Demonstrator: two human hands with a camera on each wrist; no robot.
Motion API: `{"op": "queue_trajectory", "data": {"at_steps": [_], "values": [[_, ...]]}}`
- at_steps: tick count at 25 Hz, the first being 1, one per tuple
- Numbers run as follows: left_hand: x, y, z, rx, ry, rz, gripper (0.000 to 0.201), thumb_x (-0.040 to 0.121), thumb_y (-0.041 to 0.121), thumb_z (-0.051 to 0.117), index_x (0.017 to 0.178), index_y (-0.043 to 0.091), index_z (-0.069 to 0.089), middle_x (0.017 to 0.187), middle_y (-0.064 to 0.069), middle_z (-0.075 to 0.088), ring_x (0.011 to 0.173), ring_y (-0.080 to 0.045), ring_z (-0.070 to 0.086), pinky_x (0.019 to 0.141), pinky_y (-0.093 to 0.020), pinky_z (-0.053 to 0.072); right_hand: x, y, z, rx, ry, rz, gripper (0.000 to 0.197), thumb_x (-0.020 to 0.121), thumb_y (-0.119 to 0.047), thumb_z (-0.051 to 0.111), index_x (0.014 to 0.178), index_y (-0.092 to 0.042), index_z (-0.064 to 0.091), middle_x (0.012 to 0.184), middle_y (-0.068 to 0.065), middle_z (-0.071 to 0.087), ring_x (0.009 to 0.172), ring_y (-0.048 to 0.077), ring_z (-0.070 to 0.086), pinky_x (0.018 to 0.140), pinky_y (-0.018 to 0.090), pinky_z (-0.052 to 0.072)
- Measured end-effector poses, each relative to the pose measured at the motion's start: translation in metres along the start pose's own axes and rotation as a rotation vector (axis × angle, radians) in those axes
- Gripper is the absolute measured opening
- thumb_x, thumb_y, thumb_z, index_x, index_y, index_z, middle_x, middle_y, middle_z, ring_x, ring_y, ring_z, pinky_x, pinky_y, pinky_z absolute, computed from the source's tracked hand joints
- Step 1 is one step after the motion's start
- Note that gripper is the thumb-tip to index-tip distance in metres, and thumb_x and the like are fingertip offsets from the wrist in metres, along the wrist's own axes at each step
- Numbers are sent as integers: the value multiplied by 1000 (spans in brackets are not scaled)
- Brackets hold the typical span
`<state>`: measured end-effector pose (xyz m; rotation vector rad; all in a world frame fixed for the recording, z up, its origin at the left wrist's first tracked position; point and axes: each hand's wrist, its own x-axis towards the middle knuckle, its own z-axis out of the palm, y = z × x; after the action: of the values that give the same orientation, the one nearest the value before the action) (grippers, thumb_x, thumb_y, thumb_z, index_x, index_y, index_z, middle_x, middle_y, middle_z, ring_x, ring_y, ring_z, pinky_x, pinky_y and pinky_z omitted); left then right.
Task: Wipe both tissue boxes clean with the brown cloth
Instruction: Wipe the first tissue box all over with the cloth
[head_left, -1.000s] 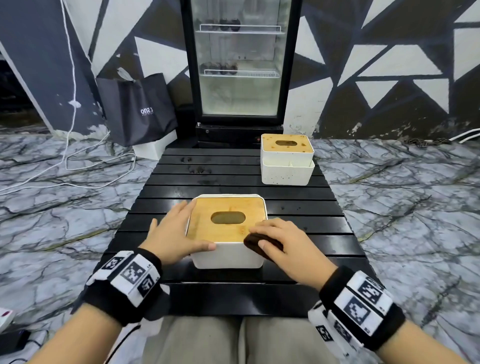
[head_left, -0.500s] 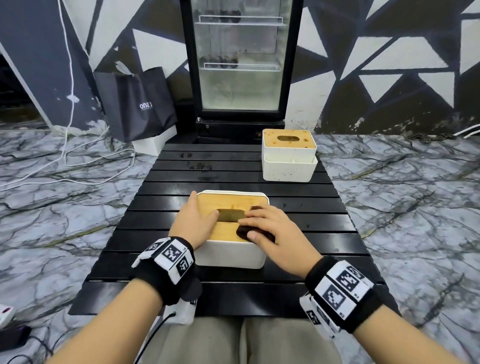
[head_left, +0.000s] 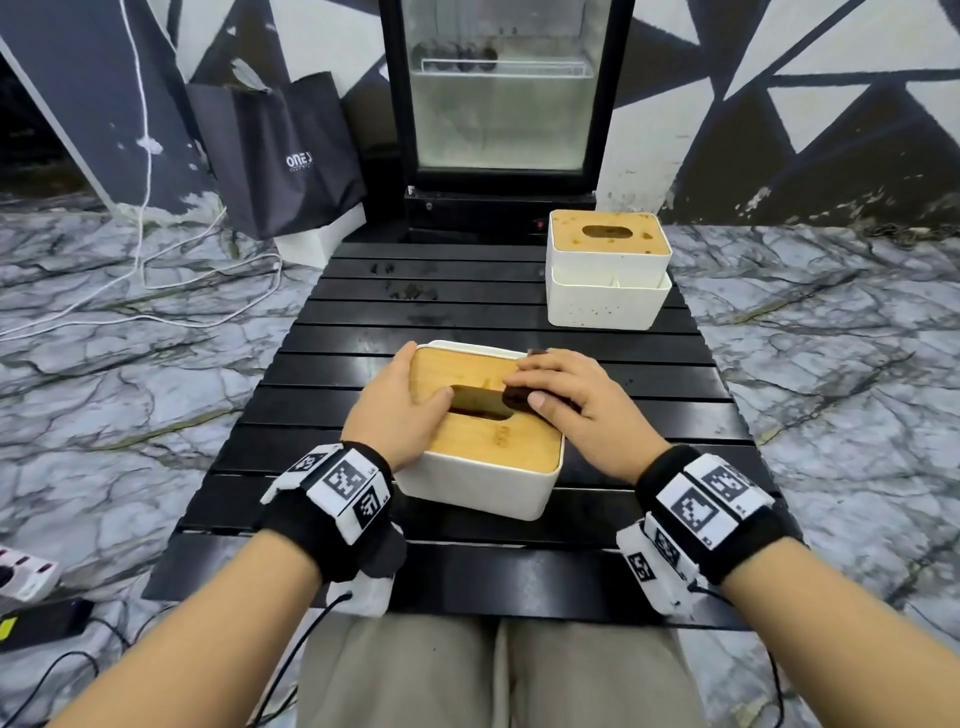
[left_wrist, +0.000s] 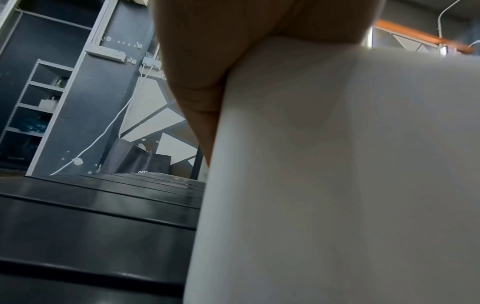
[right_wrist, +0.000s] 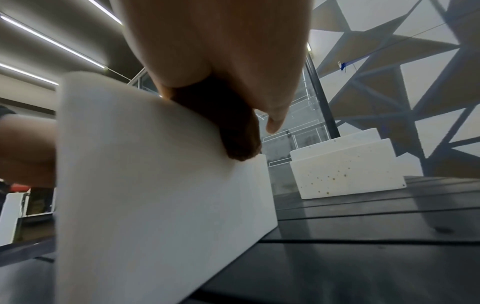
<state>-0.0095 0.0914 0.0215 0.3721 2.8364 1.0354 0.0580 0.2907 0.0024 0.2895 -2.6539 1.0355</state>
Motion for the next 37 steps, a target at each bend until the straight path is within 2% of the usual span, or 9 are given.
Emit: {"op": "queue_trajectory", "data": {"at_steps": [6, 11, 14, 16, 24, 27, 31, 34, 37], "values": [[0, 0, 2, 25, -1, 7, 67, 92, 36, 52, 149, 21, 20, 145, -8, 42, 128, -26, 42, 101, -34, 35, -39, -18, 19, 32, 35, -108, 32, 89, -35, 40, 115, -37, 59, 123, -19, 50, 125, 7, 33, 109, 20, 17], [-3, 1, 0, 35, -27, 20, 67, 93, 35, 51, 149, 21, 18, 148, -6, 38, 131, -24, 40, 100, -31, 35, -31, -14, 12, 20, -6, -125, 30, 91, -34, 40, 114, -39, 59, 120, -20, 50, 120, 2, 37, 105, 23, 23], [-2, 0, -1, 40, -36, 20, 67, 93, 36, 51, 150, 22, 17, 149, -5, 37, 132, -24, 39, 102, -33, 34, -12, -4, 4, 23, 18, -47, 30, 90, -26, 43, 113, -35, 60, 118, -18, 49, 117, -2, 35, 106, 26, 22], [-2, 0, 0, 41, -43, 20, 67, 93, 37, 51, 149, 22, 17, 148, -5, 37, 131, -24, 40, 103, -34, 35, -4, 0, 1, 18, 34, 16, 30, 92, -21, 44, 113, -34, 60, 118, -18, 49, 119, 2, 34, 106, 29, 22], [-1, -1, 1, 134, -51, 27, 72, 92, 45, 48, 150, 22, 13, 151, -4, 33, 131, -24, 41, 100, -35, 38, -1, -9, 2, 40, 39, 151, 30, 92, -16, 48, 111, -35, 61, 123, -14, 50, 120, 12, 36, 100, 24, 21], [-5, 2, -5, 316, -6, 129, 79, 86, 61, 45, 149, 25, 12, 157, 3, 17, 140, -21, 29, 110, -46, 26, -4, -18, 3, 38, 60, 190, 29, 93, -17, 47, 111, -34, 61, 122, -13, 51, 117, 13, 36, 97, 21, 21], [-29, 21, -1, 403, -99, 266, 89, 71, 82, 38, 145, 33, 25, 153, 9, 23, 141, -13, 20, 113, -53, 10, -5, -30, 13, 0, 166, 272, 28, 92, -17, 46, 111, -30, 63, 121, -8, 53, 112, 19, 37, 94, 21, 25], [-48, 33, 13, 393, -187, 329, 88, 74, 75, 45, 147, 34, 17, 154, 9, 20, 142, -11, 17, 114, -55, 7, -7, -37, 18, -32, 208, 327, 28, 92, -17, 47, 111, -28, 63, 120, -7, 54, 109, 21, 39, 91, 20, 27], [-50, 30, 11, 413, -202, 347, 92, 74, 73, 50, 148, 34, 14, 156, 9, 17, 143, -10, 15, 115, -54, 4, -14, -37, 10, 31, 183, 311, 27, 91, -16, 49, 110, -26, 65, 117, -6, 55, 111, 19, 44, 96, 22, 32]]}}
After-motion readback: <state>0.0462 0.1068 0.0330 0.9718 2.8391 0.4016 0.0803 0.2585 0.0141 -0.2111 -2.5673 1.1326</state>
